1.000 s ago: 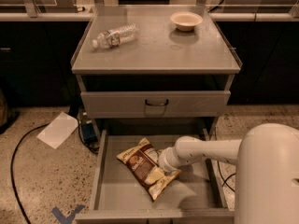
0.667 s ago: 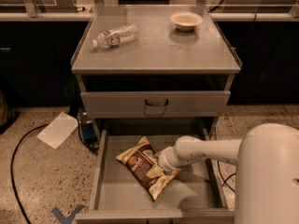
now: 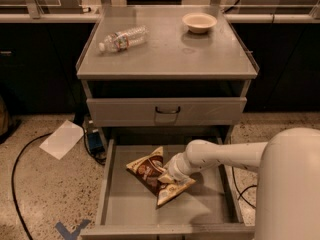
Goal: Pick brown chip bag from middle drawer and place on counter
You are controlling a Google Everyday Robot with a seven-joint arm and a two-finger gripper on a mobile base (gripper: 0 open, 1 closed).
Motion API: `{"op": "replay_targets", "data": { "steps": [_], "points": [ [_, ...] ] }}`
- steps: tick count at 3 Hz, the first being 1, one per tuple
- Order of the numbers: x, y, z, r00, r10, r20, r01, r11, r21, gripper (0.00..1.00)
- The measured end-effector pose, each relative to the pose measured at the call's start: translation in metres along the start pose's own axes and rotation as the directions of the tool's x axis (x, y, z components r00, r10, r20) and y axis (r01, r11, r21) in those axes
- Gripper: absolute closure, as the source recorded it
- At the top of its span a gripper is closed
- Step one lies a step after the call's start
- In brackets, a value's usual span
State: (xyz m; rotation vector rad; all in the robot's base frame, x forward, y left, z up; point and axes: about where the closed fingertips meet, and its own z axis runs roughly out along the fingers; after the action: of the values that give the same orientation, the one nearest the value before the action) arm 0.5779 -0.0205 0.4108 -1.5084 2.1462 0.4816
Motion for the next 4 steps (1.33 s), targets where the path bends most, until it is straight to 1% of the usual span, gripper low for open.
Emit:
{"op": "replay_targets", "data": {
  "steps": [1,2,3,4],
  "points": [
    [-0.041,0.017,-0.049,0.999,-0.008,-0.038,0.008,0.9999,-0.015,1.0],
    [-0.093,0.034,-0.107,0.997,-0.046,-0.061,0.046,0.999,-0.003,1.0],
    [-0.154,0.046,-0.175,0.992,-0.121,-0.036,0.121,0.9926,0.01,1.0],
    [-0.154,0.046,-0.175,0.992,-0.121,-0.036,0.121,0.9926,0.01,1.0]
  ]
}}
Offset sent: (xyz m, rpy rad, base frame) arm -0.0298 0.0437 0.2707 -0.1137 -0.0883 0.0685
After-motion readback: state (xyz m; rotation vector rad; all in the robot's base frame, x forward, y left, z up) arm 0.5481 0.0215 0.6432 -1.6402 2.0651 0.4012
